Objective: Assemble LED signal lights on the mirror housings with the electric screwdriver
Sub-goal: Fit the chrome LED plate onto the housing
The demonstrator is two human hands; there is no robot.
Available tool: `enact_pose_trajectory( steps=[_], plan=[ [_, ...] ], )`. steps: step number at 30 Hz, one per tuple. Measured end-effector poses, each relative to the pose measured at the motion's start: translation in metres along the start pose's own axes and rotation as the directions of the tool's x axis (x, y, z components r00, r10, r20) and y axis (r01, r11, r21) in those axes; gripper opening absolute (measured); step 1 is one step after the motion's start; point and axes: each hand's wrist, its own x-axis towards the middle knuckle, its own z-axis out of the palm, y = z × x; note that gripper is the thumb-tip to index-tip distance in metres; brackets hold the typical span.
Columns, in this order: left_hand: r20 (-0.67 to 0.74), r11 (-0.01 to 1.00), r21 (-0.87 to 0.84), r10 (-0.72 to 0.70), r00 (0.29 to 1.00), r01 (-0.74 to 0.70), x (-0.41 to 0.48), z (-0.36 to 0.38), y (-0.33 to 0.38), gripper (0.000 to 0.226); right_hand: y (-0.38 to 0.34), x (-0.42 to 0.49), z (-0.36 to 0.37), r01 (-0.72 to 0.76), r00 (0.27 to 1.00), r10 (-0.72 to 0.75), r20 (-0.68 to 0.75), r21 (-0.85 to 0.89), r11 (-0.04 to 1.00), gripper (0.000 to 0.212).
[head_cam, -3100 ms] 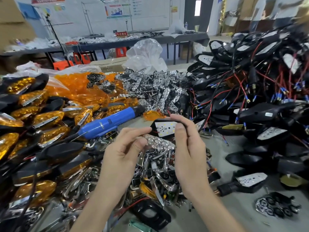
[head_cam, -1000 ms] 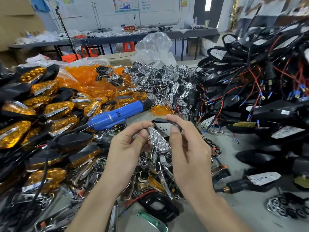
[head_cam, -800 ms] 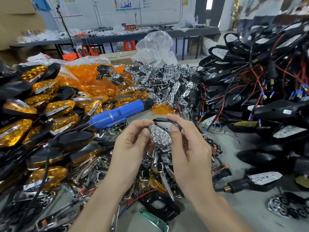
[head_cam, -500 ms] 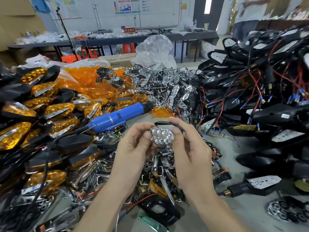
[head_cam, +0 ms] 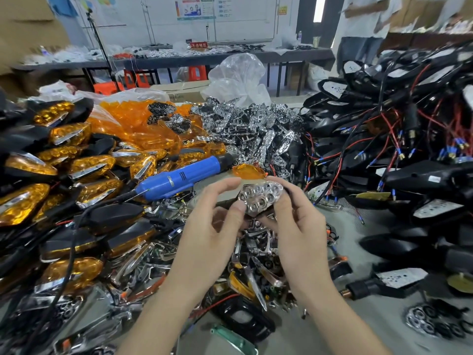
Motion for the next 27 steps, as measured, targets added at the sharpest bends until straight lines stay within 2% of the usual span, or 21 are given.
enact_pose_trajectory(
  steps=[2,4,6,8,11,14,16,18,23,27],
  plan=[
    [0.022,0.971,0.224,0.082,0.996,-0.085,0.000,0.001,-0.001,0.036,0.000,0.002,-0.001,-0.025,1.000,0.025,-0.005,0.046,0.999,0.027],
    [0.082,0.891,0.411,0.177,0.981,-0.195,0.001,0.003,-0.002,0.046,0.000,0.002,-0.002,-0.006,1.000,0.006,-0.005,0.007,1.000,0.027],
    [0.097,0.835,0.494,0.225,0.970,-0.243,0.001,0.004,0.000,0.050,0.000,0.001,-0.003,0.027,1.000,-0.027,0.006,-0.055,0.998,0.027],
    [0.073,0.853,0.469,0.220,0.973,-0.228,0.001,0.004,0.000,0.051,0.000,0.000,-0.004,0.050,0.999,-0.049,0.020,-0.094,0.994,0.027],
    [0.052,0.927,0.332,0.168,0.984,-0.175,0.000,0.003,0.001,0.050,0.002,0.001,-0.006,0.072,0.997,-0.069,0.033,-0.118,0.990,0.029],
    [0.038,0.995,0.084,0.053,0.998,-0.056,-0.001,0.002,0.004,0.050,0.002,0.002,-0.006,0.037,0.999,-0.036,0.024,-0.047,0.998,0.024],
    [0.021,0.996,-0.089,0.022,1.000,-0.020,-0.001,-0.004,0.004,0.048,0.000,0.003,-0.006,-0.013,1.000,0.012,0.019,0.038,0.999,0.025],
    [-0.001,0.982,-0.191,-0.012,1.000,0.012,-0.001,-0.011,0.002,0.050,-0.002,0.003,-0.006,-0.046,0.999,0.046,0.008,0.099,0.994,0.027],
    [0.009,0.999,-0.031,-0.013,1.000,0.013,-0.003,-0.016,-0.002,0.048,-0.005,0.004,-0.005,-0.058,0.998,0.060,-0.023,0.066,0.996,0.028],
    [0.001,0.995,0.094,-0.015,1.000,0.015,-0.004,-0.013,-0.008,0.055,-0.008,0.003,-0.003,-0.047,0.998,0.049,-0.027,0.063,0.997,0.029]
  ],
)
